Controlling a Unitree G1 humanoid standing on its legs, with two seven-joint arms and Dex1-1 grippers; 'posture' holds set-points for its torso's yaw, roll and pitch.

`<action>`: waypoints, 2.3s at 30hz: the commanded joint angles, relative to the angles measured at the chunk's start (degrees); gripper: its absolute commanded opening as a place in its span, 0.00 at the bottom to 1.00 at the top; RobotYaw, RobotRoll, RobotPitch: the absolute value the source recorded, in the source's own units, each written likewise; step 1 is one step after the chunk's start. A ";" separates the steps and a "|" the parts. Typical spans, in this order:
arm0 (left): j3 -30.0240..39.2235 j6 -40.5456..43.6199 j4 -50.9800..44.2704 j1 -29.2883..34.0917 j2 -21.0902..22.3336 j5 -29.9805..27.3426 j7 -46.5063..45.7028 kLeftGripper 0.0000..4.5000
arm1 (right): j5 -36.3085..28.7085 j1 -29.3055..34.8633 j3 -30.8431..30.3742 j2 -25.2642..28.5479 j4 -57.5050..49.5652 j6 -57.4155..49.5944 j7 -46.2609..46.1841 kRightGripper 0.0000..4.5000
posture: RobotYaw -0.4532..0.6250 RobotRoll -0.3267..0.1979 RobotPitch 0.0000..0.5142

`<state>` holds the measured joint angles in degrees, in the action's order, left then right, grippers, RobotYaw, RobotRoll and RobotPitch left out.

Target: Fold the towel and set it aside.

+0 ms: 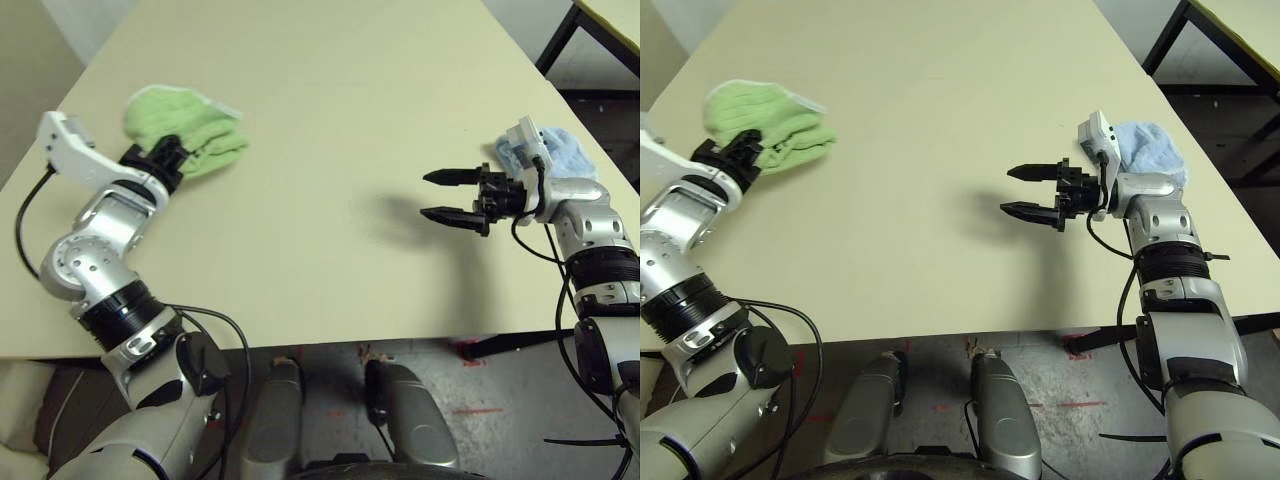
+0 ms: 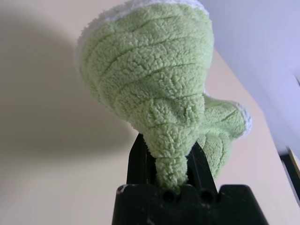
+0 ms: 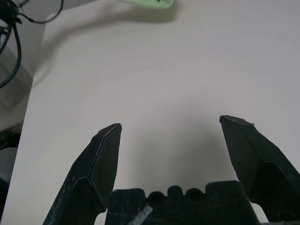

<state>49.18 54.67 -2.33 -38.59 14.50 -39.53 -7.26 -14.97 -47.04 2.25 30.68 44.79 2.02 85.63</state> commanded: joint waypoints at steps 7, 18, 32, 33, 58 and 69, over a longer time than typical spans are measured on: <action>3.91 -10.61 7.07 2.34 -1.64 -1.50 -6.25 0.00 | 0.98 -1.20 -0.77 0.51 3.28 2.20 1.03 1.00 | 0.61 0.62 0.29; 2.82 -21.97 12.44 2.01 -4.90 -3.18 -12.33 0.00 | 1.14 -1.06 -0.67 1.57 2.87 2.06 1.21 1.00 | 0.59 0.62 0.28; -7.58 -7.18 -15.08 17.23 -11.52 -14.86 -21.61 0.99 | 1.22 -2.37 0.00 1.34 5.74 3.37 -0.38 1.00 | 0.61 0.62 0.18; -8.76 -5.12 -17.61 18.99 -11.00 -16.65 -21.54 0.99 | 1.30 -2.94 -0.02 1.02 6.51 3.81 -0.66 1.00 | 0.62 0.62 0.18; -18.99 -33.14 -1.21 23.00 24.28 5.34 25.78 0.99 | 0.76 -8.10 17.24 5.47 22.51 12.54 -51.84 1.00 | 0.60 0.62 0.05; -18.41 -40.73 11.13 21.34 22.75 7.60 30.75 0.99 | 2.67 -5.77 18.21 9.83 25.18 13.11 -61.22 1.00 | 0.58 0.62 0.07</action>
<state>31.19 14.71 7.80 -17.07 37.62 -32.28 22.00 -12.57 -54.01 19.34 39.29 68.34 14.41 26.12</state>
